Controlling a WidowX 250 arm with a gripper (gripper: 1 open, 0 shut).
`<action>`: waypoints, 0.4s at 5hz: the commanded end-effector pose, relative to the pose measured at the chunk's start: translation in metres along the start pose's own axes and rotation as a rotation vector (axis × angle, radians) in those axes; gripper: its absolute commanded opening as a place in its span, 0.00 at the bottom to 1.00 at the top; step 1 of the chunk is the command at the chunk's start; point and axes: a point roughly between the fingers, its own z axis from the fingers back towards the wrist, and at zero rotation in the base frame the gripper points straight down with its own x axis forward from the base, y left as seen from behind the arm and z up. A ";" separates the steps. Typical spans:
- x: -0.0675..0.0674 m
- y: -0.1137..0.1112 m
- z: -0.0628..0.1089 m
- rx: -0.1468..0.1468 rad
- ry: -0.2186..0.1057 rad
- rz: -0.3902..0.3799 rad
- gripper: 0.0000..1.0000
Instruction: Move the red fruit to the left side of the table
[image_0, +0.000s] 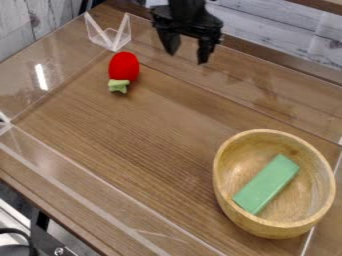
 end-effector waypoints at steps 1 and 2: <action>0.010 -0.008 0.020 0.014 -0.069 0.027 1.00; 0.011 -0.003 0.021 -0.022 -0.060 -0.079 1.00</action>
